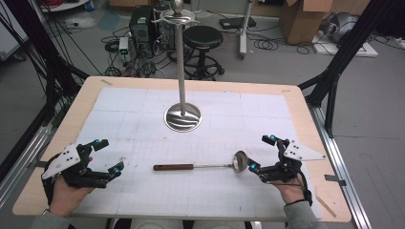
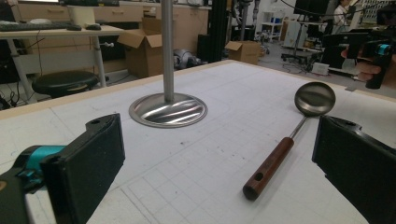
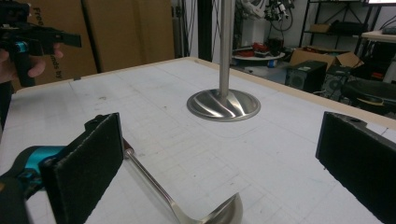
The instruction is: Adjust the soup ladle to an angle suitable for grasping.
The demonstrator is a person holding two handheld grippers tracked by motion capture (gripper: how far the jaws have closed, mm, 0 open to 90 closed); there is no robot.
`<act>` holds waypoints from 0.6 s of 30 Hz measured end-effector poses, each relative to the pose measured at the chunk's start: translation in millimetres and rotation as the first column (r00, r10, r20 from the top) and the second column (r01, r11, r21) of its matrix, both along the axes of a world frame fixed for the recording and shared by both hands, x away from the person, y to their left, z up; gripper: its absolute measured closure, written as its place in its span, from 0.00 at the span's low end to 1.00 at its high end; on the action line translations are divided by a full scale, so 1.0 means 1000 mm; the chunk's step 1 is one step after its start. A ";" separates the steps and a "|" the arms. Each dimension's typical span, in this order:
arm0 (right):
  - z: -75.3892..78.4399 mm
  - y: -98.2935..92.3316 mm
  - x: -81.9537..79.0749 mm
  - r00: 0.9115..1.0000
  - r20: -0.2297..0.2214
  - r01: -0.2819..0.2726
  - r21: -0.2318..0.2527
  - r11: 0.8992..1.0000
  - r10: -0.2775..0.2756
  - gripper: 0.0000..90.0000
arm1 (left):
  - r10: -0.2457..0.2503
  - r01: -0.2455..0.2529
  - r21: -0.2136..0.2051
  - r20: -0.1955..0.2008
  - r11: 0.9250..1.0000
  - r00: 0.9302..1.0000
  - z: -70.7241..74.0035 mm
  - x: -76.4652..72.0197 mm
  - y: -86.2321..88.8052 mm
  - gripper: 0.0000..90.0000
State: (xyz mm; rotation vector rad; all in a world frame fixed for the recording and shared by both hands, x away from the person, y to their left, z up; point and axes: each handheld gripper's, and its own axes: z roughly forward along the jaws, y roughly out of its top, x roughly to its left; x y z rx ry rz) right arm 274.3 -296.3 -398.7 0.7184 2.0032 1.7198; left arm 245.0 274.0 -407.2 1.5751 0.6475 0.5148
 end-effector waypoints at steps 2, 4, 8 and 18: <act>0.000 0.000 0.000 1.000 -0.004 -0.003 0.005 1.000 0.003 0.00 | 0.007 -0.007 0.005 -0.003 1.000 1.000 0.000 0.000 0.000 0.03; 0.000 0.000 0.001 1.000 0.000 -0.001 0.003 1.000 0.001 0.00 | 0.012 -0.012 0.016 -0.007 1.000 1.000 -0.001 0.001 -0.001 0.03; -0.001 0.001 0.001 1.000 0.003 -0.006 -0.004 1.000 0.006 0.00 | 0.012 -0.011 0.017 -0.012 1.000 1.000 -0.001 0.001 -0.001 0.03; 0.003 0.002 -0.001 0.998 0.015 -0.063 -0.017 0.998 0.063 0.18 | 0.022 -0.021 0.036 -0.026 0.999 0.999 -0.003 0.004 -0.002 0.03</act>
